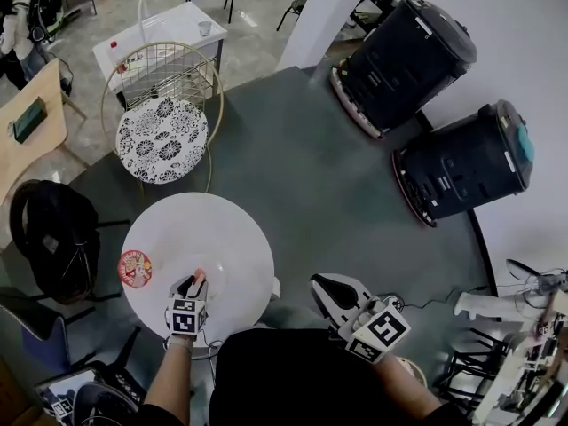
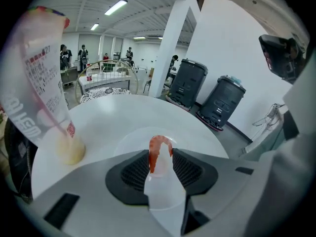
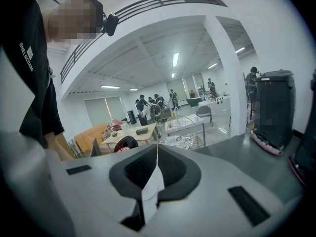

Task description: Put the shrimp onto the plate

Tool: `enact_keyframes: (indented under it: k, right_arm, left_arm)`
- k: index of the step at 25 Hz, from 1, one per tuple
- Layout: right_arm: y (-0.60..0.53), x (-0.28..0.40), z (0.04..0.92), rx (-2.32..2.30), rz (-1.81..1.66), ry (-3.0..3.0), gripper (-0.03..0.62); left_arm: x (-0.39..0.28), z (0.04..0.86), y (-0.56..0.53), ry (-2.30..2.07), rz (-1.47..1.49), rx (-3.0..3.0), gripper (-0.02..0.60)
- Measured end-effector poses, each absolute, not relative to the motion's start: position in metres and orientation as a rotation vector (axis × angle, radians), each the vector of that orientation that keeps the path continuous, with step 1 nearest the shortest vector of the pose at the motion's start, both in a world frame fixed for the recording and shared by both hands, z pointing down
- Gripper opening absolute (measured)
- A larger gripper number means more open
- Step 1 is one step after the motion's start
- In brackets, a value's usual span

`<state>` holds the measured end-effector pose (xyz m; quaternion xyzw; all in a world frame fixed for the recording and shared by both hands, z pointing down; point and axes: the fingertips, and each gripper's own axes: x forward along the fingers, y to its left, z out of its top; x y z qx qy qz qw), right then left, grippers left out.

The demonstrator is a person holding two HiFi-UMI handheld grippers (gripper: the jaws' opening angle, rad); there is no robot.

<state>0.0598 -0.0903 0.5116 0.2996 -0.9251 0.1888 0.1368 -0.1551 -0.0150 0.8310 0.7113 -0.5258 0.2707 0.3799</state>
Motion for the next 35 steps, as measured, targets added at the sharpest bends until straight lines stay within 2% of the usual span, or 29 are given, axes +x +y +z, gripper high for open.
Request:
enact_keyframes:
  k: [16, 35]
  right_arm:
    - [-0.087, 0.062, 0.51, 0.876, 0.553, -2.684, 0.017]
    - [-0.086, 0.039, 0.502, 0.699, 0.57, -2.794, 0.017]
  left_arm:
    - [-0.153, 0.839, -0.006, -1.276, 0.802, 1.835, 0.156]
    - [-0.127, 0.704, -0.048, -1.472, 0.581, 2.032, 0.152]
